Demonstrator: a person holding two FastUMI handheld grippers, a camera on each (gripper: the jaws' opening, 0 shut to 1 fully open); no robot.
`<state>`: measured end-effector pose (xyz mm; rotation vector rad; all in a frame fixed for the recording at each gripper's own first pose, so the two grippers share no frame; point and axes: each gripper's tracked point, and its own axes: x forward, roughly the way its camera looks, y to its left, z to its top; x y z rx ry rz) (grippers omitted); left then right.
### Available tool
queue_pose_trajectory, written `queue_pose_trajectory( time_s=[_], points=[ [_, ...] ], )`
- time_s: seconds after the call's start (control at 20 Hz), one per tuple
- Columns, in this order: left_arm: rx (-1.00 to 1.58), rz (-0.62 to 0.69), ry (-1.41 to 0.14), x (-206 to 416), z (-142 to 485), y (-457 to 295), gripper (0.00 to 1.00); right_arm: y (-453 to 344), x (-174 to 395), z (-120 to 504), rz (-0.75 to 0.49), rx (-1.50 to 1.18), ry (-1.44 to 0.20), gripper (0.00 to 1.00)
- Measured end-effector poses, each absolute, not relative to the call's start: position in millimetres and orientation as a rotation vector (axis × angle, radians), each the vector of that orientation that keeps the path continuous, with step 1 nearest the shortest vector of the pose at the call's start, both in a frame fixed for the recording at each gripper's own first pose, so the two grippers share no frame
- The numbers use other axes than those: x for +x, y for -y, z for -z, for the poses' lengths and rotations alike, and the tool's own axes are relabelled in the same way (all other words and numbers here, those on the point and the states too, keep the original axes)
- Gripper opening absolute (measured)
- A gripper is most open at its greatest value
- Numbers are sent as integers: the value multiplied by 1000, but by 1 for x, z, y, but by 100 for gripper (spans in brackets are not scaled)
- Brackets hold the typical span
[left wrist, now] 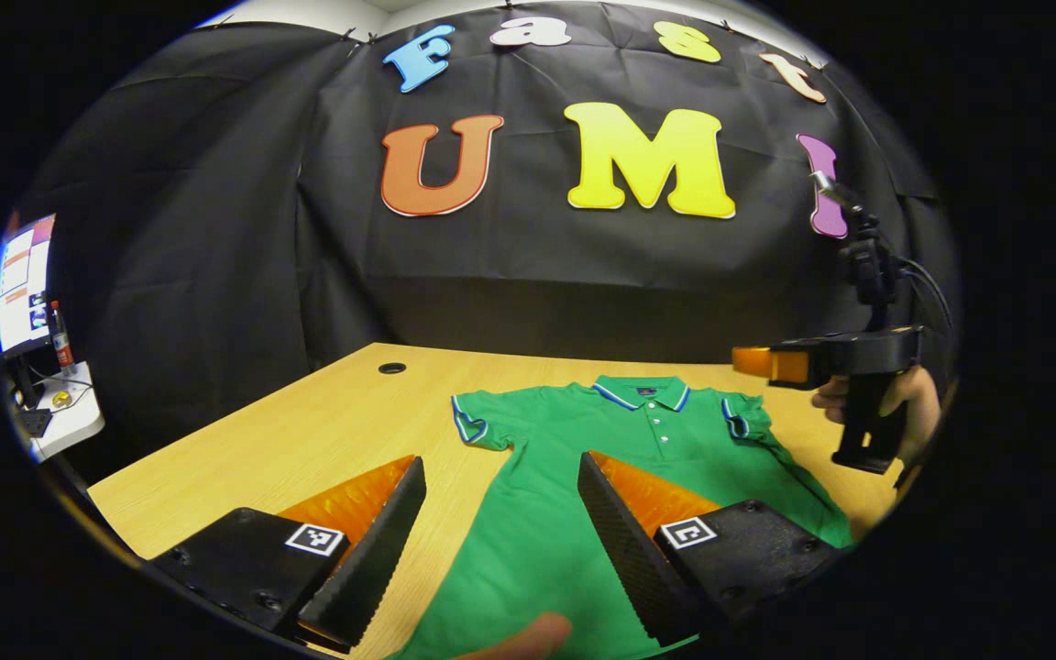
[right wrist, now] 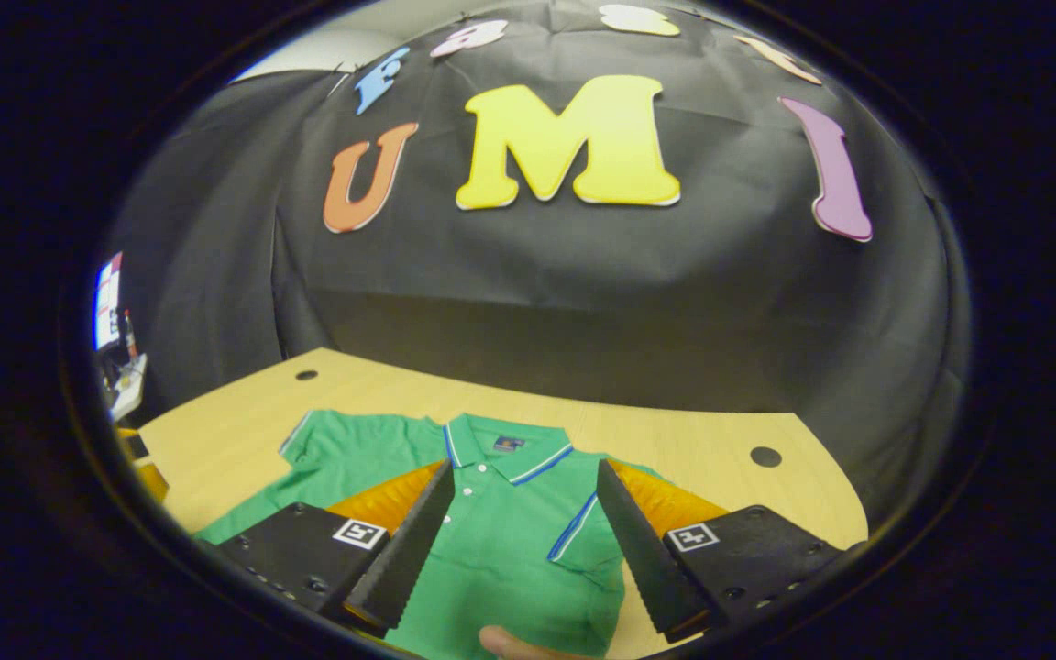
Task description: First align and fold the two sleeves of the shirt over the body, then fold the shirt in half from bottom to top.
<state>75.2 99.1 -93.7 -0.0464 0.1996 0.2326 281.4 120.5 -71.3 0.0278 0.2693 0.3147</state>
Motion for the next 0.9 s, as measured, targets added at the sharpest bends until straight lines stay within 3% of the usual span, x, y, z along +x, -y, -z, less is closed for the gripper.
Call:
queue_pose_trajectory(
  time_s=[0.25, 0.55, 0.9],
  points=[
    [-74, -234, -196, 97, 77, -116, 100, -74, 227, 37, -206, -12, -170, 95],
    [-168, -187, -275, 165, 62, -124, 100, -49, 139, 32, -199, 19, -97, 97],
    [-232, -223, -485, 233, 142, -152, 100, -26, 96, 54, -232, 14, -11, 95]
  ],
)
